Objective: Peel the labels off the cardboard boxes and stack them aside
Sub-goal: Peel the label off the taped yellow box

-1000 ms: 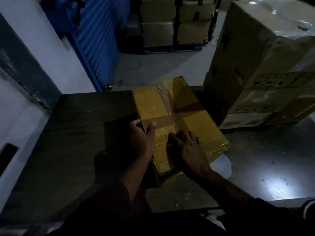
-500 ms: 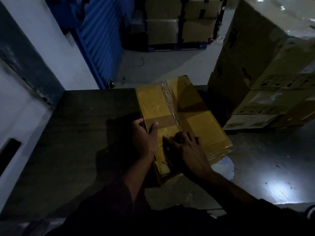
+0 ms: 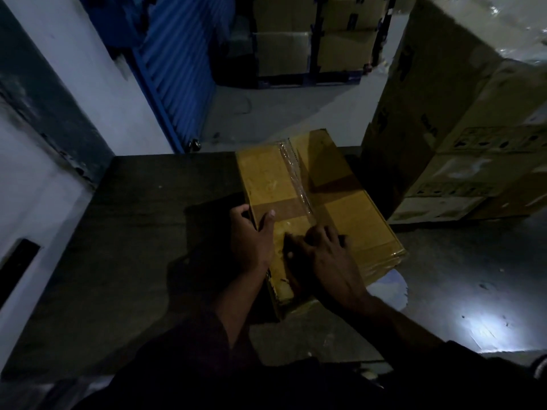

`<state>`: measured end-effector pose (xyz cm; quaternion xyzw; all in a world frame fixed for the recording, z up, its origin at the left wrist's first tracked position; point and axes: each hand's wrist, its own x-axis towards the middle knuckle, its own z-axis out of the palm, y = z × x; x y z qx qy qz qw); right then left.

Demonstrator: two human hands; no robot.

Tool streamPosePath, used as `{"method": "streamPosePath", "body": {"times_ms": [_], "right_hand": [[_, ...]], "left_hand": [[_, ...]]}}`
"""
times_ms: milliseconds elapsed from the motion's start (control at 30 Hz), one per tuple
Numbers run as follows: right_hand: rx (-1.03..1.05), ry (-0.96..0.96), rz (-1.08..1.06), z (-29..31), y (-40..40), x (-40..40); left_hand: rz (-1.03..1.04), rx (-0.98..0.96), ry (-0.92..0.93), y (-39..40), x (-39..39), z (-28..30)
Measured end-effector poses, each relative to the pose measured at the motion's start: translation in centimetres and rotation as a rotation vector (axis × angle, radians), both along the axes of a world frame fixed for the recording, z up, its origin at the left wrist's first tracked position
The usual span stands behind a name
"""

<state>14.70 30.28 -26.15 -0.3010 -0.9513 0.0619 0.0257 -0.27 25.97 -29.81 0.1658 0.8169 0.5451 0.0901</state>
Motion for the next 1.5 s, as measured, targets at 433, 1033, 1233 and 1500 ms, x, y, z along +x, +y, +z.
{"method": "streamPosePath", "body": {"times_ms": [433, 1033, 1233, 1500], "right_hand": [[-0.023, 0.043, -0.104, 1.0, 1.3, -0.1], [0.003, 0.023, 0.043, 0.5, 0.1, -0.2], [-0.006, 0.036, -0.002, 0.6, 0.7, 0.0], [0.006, 0.045, 0.027, 0.5, 0.0, -0.2]], "left_hand": [[0.001, -0.006, -0.008, 0.0, 0.1, 0.4], [-0.023, 0.015, -0.025, -0.2, 0.0, 0.2], [-0.020, 0.013, -0.037, -0.2, 0.0, 0.3], [-0.017, 0.014, -0.030, -0.2, 0.0, 0.3]]}}
